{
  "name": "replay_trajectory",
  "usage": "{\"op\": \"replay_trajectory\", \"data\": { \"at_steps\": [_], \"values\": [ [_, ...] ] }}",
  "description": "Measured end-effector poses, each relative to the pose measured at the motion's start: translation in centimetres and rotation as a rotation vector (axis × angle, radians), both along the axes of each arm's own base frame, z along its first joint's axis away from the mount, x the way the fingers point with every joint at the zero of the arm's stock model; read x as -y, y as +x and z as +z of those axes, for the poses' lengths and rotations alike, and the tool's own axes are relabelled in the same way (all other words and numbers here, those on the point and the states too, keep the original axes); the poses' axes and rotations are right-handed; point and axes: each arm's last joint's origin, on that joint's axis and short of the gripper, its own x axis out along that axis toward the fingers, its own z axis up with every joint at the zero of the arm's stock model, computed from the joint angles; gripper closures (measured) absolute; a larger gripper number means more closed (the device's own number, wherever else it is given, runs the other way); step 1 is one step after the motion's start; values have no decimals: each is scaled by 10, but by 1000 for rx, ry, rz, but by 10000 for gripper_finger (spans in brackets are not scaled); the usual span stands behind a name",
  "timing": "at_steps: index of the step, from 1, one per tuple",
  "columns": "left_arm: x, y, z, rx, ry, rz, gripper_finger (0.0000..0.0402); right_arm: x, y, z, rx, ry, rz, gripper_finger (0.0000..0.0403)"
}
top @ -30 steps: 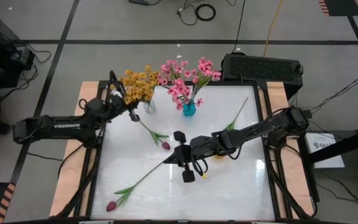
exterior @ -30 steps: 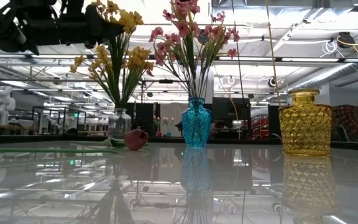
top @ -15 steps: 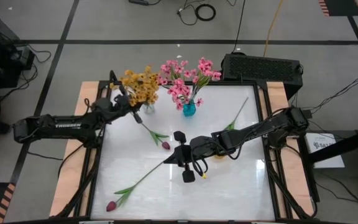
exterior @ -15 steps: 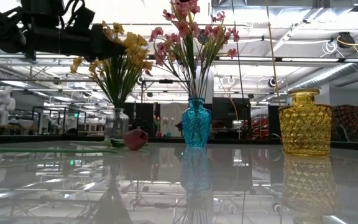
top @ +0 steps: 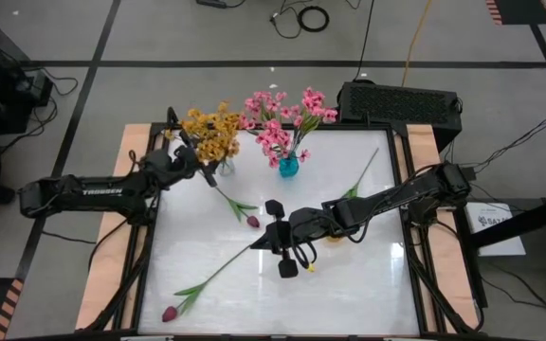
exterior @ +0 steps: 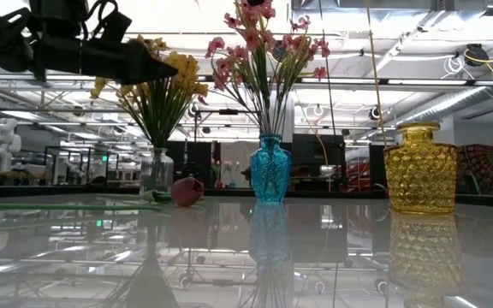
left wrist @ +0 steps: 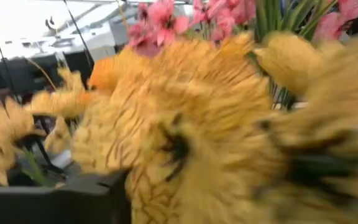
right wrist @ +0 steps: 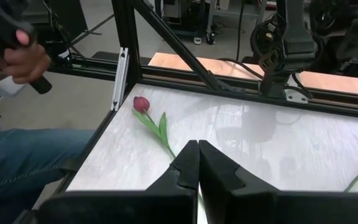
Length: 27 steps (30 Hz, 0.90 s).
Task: Sort flowers into vase by color
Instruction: Put the yellow flowers into the transparent vase, then put the top left red flower into the yellow vase
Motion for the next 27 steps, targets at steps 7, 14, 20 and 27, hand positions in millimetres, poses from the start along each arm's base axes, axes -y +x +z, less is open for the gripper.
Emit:
{"op": "replay_trajectory", "data": {
  "at_steps": [7, 14, 20, 27],
  "values": [
    [7, -7, 8, 7, 48, 43, 81, 0, 0, 0, -5, -1, 0, 403],
    [17, -18, 10, -31, 33, 35, 54, 0, 0, -1, -11, -3, 0, 403],
    [25, -28, 12, -54, 39, 50, 53, 0, 0, -1, -13, 3, -2, 403],
    [36, -38, 11, -78, 9, 16, 53, 0, 0, -1, -13, 3, -2, 403]
  ]
}}
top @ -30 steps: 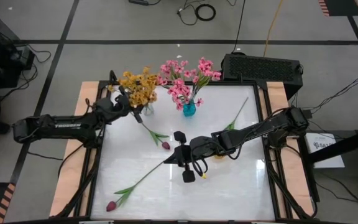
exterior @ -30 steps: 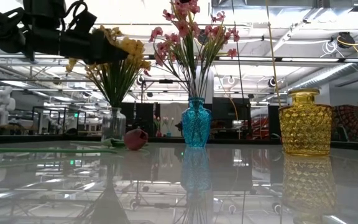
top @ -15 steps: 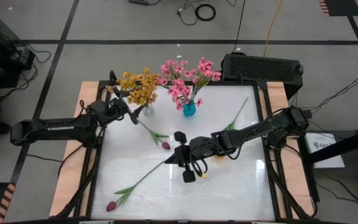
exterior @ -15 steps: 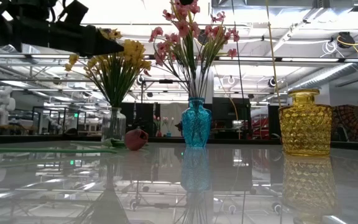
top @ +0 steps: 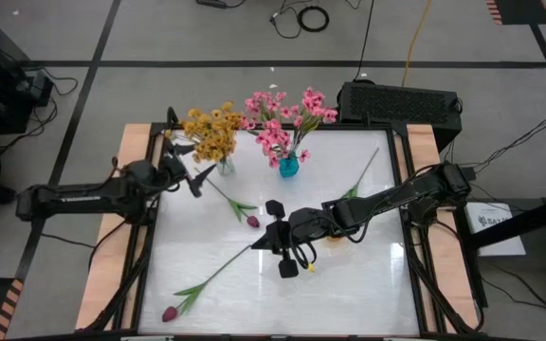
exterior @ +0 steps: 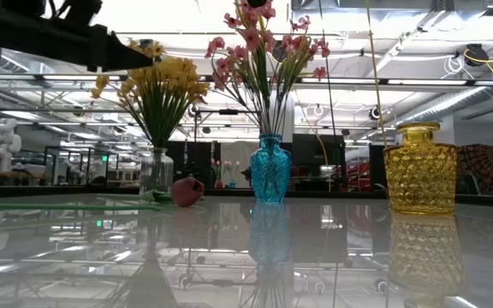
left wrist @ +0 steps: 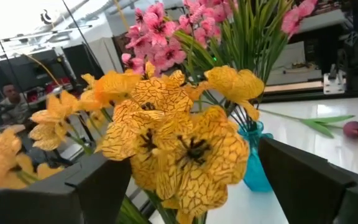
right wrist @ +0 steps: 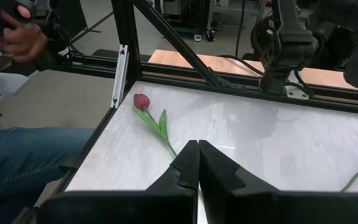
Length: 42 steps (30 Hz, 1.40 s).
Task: Sort flowers into vase by color
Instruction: Put the top left red flower into the yellow vase
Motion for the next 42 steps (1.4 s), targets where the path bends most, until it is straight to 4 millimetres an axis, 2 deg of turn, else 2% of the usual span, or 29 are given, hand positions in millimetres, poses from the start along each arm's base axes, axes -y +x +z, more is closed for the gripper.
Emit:
{"op": "replay_trajectory", "data": {
  "at_steps": [8, 13, 17, 24, 29, 35, 38, 42],
  "values": [
    [8, -9, -7, -69, -39, 34, 53, 0, 0, 0, 0, 0, 0, 403],
    [13, -9, -8, -43, -99, 11, 53, 0, 0, 0, 0, 0, 0, 403],
    [16, -10, -9, -34, -125, 78, 54, 0, 0, 0, 0, 1, 0, 403],
    [30, -12, -22, -94, -233, 46, 54, 0, -1, -2, -26, -2, -2, 403],
    [42, -14, -32, -141, -347, -44, 55, 0, -3, -3, -50, -3, -4, 403],
    [62, -10, -39, -213, -495, -287, 55, 1, -4, -7, -90, -15, -3, 403],
    [71, -4, -45, -278, -493, -329, 60, -2, -8, -12, -143, -29, 8, 403],
    [78, 9, -56, -372, -436, -334, 89, -7, -13, -17, -210, -39, 18, 403]
  ]
}}
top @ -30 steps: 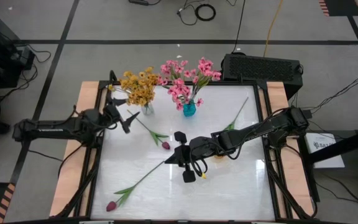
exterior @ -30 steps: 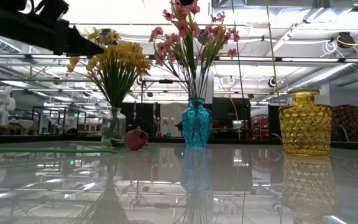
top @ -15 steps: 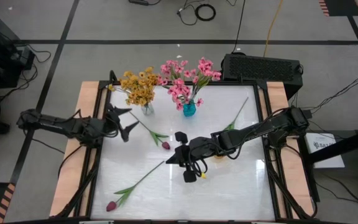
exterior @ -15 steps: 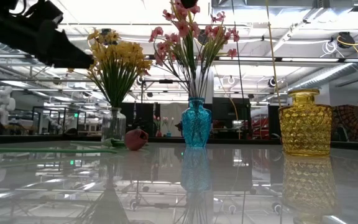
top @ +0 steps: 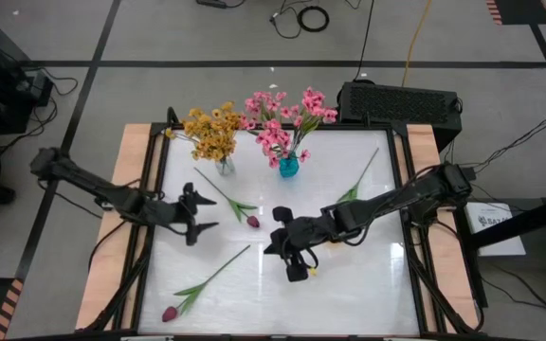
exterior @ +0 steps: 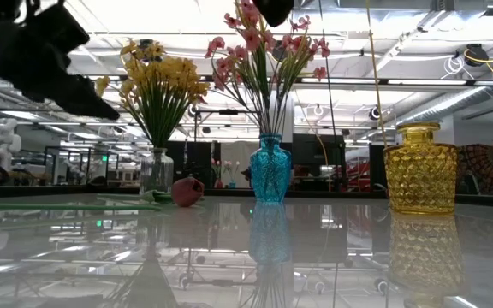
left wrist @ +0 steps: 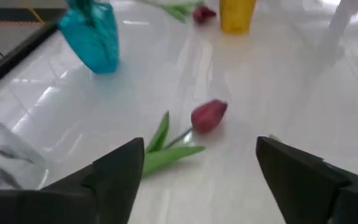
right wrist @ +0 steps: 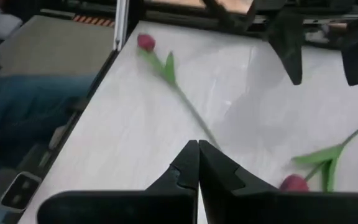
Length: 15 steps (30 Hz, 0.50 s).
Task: Sort flowers into vase by color
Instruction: Put the top left red flower into the yellow vase
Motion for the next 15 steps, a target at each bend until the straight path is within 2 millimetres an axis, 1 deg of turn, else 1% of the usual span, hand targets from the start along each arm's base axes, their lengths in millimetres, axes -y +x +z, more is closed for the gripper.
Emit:
{"op": "replay_trajectory", "data": {
  "at_steps": [7, 11, 15],
  "values": [
    [11, 26, -20, -75, 34, -22, 151, -7, -3, -1, -10, -11, 25, 403],
    [17, 45, -25, -155, 156, -19, 172, -7, -4, -2, -23, -20, 28, 403],
    [24, 70, -26, -231, 297, -81, 182, -6, -5, -3, -42, -30, 31, 403]
  ]
}}
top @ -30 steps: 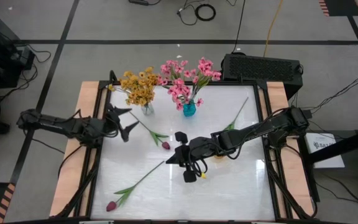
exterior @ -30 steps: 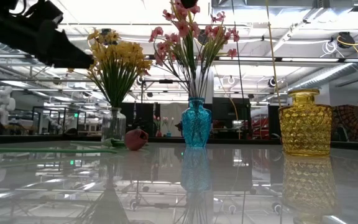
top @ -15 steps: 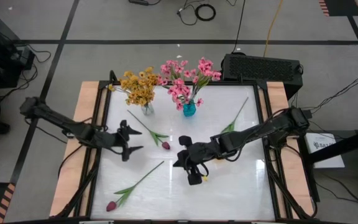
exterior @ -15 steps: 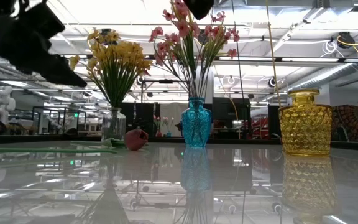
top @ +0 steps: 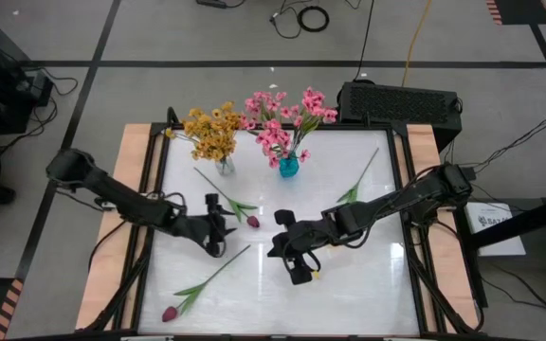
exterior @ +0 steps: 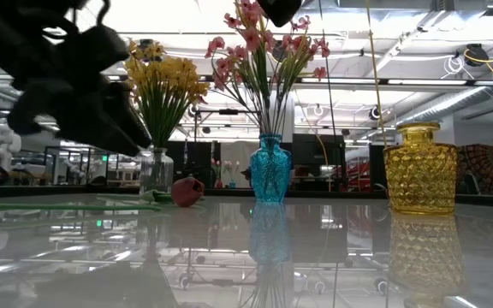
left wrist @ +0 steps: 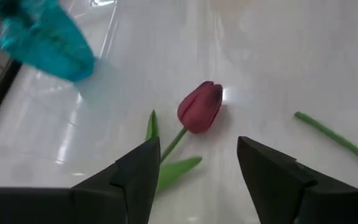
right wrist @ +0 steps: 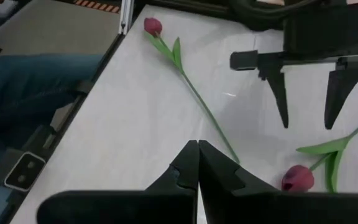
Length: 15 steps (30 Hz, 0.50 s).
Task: Sort flowers into vase by color
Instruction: Put the top left red flower into the yellow vase
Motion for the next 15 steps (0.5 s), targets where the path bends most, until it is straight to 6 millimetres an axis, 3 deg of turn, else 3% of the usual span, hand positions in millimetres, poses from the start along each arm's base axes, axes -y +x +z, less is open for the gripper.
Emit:
{"op": "replay_trajectory", "data": {
  "at_steps": [6, 15],
  "values": [
    [1, 29, -12, -143, 143, -74, 185, -3, -4, -4, -50, -13, 8, 403],
    [-22, 58, -12, -249, 41, -81, 185, -29, -16, -6, -74, -24, 83, 403]
  ]
}}
